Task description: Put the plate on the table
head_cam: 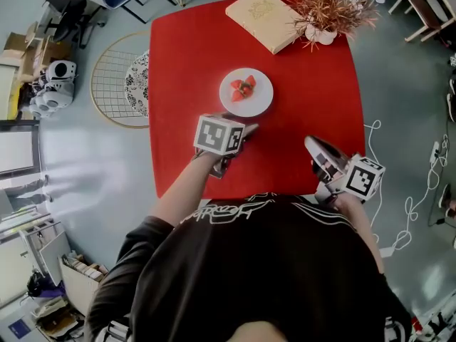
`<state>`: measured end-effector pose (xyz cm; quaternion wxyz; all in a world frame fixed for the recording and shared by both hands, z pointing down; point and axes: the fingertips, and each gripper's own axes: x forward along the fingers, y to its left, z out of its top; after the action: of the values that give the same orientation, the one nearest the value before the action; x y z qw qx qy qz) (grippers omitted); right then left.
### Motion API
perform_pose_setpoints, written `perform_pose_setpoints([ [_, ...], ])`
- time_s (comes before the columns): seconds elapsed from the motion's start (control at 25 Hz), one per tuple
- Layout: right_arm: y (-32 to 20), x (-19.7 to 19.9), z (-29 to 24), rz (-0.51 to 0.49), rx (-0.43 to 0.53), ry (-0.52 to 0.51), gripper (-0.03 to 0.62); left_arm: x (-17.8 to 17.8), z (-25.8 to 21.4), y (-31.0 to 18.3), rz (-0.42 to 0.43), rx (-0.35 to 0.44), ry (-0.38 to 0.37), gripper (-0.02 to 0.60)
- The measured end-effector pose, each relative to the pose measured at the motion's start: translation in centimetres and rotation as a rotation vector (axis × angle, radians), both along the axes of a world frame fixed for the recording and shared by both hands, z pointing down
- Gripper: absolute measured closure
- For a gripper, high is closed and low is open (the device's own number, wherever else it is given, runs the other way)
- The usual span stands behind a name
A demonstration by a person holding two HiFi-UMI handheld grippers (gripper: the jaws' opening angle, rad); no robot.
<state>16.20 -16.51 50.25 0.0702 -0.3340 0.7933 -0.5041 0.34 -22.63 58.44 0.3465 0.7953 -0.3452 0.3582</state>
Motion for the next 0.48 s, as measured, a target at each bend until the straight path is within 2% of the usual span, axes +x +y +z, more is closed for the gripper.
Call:
perform_pose_setpoints([
  [0.24,-0.1,-0.5,-0.5,-0.017,0.037,0.005,0.586,-0.6,0.0,0.6,-0.018,-0.016,0.002,0.235],
  [0.36,-0.1,-0.2,-0.2,-0.005,0.021,0.009,0.586,-1.1,-0.5,1.1,-0.034,-0.018,0.012,0.235],
  [0.48,-0.1,-0.8,-0.6,-0.028,0.049,0.037,0.586,-1.3,-1.8,1.7,-0.042,-0.002,0.045,0.235],
])
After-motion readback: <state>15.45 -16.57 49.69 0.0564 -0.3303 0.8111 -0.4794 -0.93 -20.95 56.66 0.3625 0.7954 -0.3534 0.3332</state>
